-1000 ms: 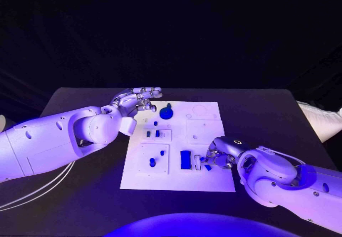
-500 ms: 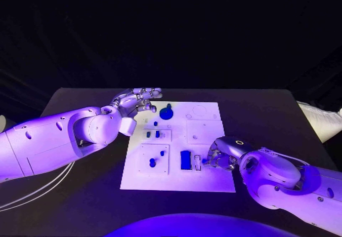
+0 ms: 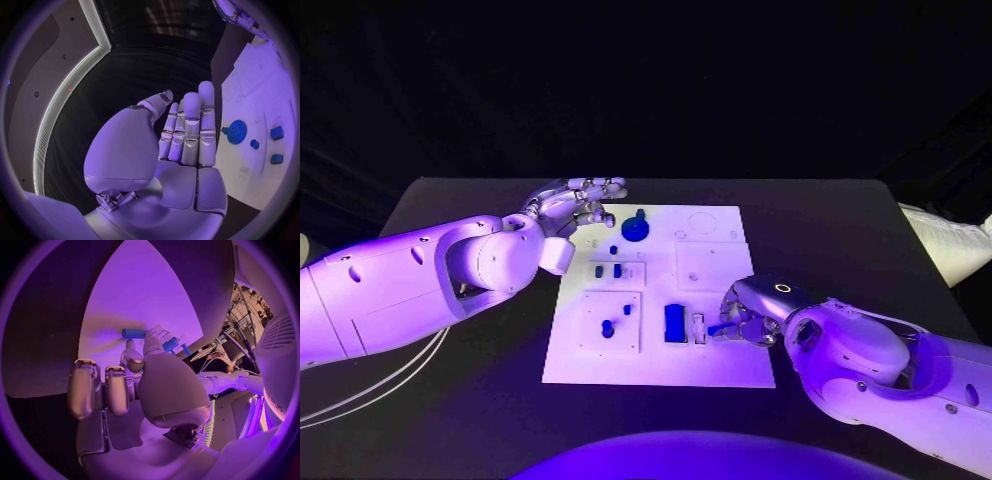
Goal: Assemble the parts on the task board
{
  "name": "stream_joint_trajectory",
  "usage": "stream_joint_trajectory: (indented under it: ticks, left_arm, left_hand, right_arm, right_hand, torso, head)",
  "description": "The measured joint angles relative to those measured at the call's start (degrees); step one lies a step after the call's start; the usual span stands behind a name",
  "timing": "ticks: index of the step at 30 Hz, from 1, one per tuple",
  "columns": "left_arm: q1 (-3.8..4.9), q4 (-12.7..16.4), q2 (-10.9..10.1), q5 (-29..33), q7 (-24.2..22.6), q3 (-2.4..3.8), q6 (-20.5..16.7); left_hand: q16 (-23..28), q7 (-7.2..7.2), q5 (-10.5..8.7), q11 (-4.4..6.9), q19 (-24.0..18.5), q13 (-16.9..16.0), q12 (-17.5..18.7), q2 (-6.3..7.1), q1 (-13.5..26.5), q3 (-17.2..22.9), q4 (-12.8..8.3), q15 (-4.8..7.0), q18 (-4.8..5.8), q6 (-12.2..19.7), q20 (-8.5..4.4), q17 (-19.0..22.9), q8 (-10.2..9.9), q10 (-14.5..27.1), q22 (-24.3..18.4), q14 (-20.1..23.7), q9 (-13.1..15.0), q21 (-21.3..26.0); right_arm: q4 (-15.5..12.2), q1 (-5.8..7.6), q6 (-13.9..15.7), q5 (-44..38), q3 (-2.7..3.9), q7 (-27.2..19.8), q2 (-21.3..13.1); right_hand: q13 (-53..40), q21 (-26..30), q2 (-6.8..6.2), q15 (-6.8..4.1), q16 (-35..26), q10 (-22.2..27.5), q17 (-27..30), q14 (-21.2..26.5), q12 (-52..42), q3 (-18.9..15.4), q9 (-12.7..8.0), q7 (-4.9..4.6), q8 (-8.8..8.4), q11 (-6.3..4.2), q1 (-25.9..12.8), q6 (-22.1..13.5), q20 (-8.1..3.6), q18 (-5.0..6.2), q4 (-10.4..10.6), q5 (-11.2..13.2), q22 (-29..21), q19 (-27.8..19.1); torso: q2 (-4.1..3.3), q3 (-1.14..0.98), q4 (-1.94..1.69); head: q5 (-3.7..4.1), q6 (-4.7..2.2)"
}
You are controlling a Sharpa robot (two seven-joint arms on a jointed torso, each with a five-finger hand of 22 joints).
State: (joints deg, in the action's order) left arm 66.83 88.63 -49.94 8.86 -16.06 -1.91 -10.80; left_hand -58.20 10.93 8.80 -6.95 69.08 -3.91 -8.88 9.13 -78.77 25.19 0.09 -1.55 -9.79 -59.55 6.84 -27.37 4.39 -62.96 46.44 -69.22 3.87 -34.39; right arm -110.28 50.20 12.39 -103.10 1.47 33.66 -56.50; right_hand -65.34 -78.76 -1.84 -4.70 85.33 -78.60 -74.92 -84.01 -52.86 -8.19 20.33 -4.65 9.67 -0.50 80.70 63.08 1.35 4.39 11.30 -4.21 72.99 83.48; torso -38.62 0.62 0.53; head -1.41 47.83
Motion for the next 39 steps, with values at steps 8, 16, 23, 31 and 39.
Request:
stream_joint_trajectory:
  ticks: [8,16,23,31,39]
  left_arm:
    - [0.0,0.0,-0.1,0.0,0.1,-0.01,0.0]
    - [0.0,0.0,-0.1,-0.1,0.1,-0.01,0.1]
    - [0.0,0.0,-0.1,-0.2,0.2,-0.01,0.2]
    - [0.0,0.0,0.0,-0.3,0.3,-0.01,0.3]
    - [-0.01,0.0,0.0,-0.6,0.3,-0.01,0.3]
  left_hand:
    - [0.0,0.0,0.0,0.0,0.0,0.0,0.0,0.0,0.0,0.0,0.0,0.0,0.0,0.0,0.0,0.0,0.0,0.0,0.0,0.0,0.0,0.0]
    - [0.0,-0.01,0.0,0.0,0.0,0.0,0.0,0.0,0.0,0.0,0.0,0.0,0.0,0.0,0.0,0.0,0.0,0.0,0.0,0.0,0.0,0.0]
    - [0.0,-0.01,0.0,0.0,0.0,0.0,0.0,0.0,0.0,-0.2,-0.2,0.0,0.0,0.0,0.0,0.0,0.0,0.0,0.0,0.0,0.0,0.0]
    - [0.0,-0.01,0.0,0.0,0.0,0.0,0.0,0.0,0.0,-0.2,-0.2,0.0,0.0,0.0,0.0,0.0,0.0,0.0,0.0,0.0,0.0,0.0]
    - [0.0,-0.01,0.0,0.0,0.0,0.0,0.0,0.0,0.0,-0.2,-0.2,0.0,0.0,0.0,0.0,0.0,0.0,0.0,0.0,0.0,0.0,0.0]
  right_arm:
    - [-0.2,-0.1,-1.9,-0.9,0.05,-0.1,-0.3]
    - [0.0,-0.11,-3.6,-2.6,0.2,-0.3,0.0]
    - [0.2,-0.11,-4.0,-4.1,0.26,-0.6,0.4]
    - [0.5,-0.02,-4.6,-5.3,0.28,-0.6,1.1]
    - [0.6,0.01,-4.3,-5.6,0.23,-0.6,1.2]
  right_hand:
    - [-0.1,0.0,-0.89,0.0,0.0,0.0,0.0,0.0,0.0,2.5,0.0,0.74,0.0,0.0,1.7,0.7,0.21,0.0,-0.9,-1.4,0.4,0.2]
    - [0.1,0.0,-0.55,0.12,0.0,0.1,0.0,0.1,0.4,5.8,0.0,0.7,-0.44,0.12,4.6,1.1,0.21,0.0,-2.4,-0.6,0.6,0.2]
    - [0.2,-0.2,0.35,0.33,0.0,0.2,0.0,0.1,0.5,8.7,-0.7,0.88,-0.85,0.21,5.9,1.7,0.21,0.0,-3.1,-0.1,1.0,0.2]
    - [-0.1,-0.5,0.33,0.27,0.3,0.1,0.0,0.0,-0.2,12.7,-1.0,0.75,-1.96,0.1,6.0,2.4,-0.01,0.0,-3.3,-4.7,1.6,0.4]
    - [0.3,-1.2,-1.49,0.08,0.7,0.0,0.0,0.1,-1.4,16.4,-1.1,0.75,-2.39,0.19,3.9,2.4,-0.01,0.01,-0.6,-14.2,2.0,0.4]
  torso:
    - [0.04,0.04,-0.03]
    - [0.07,0.04,-0.04]
    - [0.07,0.04,-0.06]
    - [0.06,0.04,-0.06]
    - [0.04,0.02,-0.03]
  head:
    - [-0.07,0.14]
    - [-0.12,0.17]
    - [-0.14,0.04]
    - [-0.08,-0.09]
    - [0.02,-0.11]
